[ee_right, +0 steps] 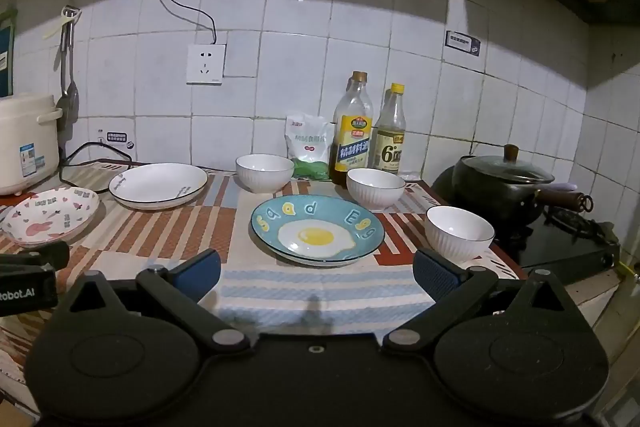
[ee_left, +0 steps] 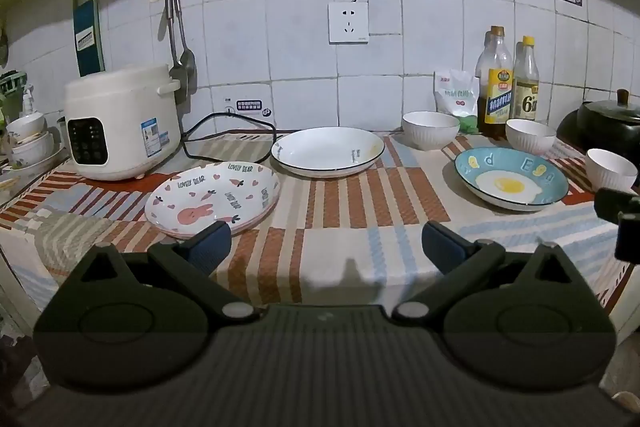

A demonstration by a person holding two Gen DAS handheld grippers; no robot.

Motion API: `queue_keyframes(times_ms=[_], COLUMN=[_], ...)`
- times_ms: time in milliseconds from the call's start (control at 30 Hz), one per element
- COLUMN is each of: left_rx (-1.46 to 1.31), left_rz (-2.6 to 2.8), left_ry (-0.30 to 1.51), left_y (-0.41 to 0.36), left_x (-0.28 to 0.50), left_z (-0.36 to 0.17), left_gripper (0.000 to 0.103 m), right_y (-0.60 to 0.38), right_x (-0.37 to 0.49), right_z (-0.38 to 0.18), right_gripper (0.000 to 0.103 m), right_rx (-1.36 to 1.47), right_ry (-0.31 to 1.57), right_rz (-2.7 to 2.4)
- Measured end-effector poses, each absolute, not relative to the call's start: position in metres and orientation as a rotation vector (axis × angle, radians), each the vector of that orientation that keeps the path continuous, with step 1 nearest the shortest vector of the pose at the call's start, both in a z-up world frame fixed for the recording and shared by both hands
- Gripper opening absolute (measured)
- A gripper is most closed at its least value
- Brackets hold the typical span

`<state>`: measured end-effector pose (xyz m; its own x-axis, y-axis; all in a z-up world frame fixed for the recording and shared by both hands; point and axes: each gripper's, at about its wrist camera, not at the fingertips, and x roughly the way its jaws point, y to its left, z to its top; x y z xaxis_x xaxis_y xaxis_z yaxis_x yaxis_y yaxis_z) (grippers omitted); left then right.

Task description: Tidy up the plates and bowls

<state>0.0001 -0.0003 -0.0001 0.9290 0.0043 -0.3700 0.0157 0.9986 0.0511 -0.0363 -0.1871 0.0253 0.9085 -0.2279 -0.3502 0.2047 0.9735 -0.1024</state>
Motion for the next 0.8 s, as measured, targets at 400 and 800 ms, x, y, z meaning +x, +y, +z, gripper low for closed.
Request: queue_keyframes(times_ms=[400,800], left_rx=[0.025,-0.007], left_rz=[-0.01,-0.043], left_ry=[0.409,0.43], left_y=[0.012,0.021], left_x=[0.0,0.002], left_z=[-0.009,-0.003], left_gripper=[0.103,0.103], right_y=[-0.189,-0.184], right_x=[-0.037,-0.035], right_z=[0.022,0.021], right_gripper=[0.103,0.103], right_rx=[-0.059,-0.072], right_ry=[0.366,0.372], right_rz=[-0.22,-0.214])
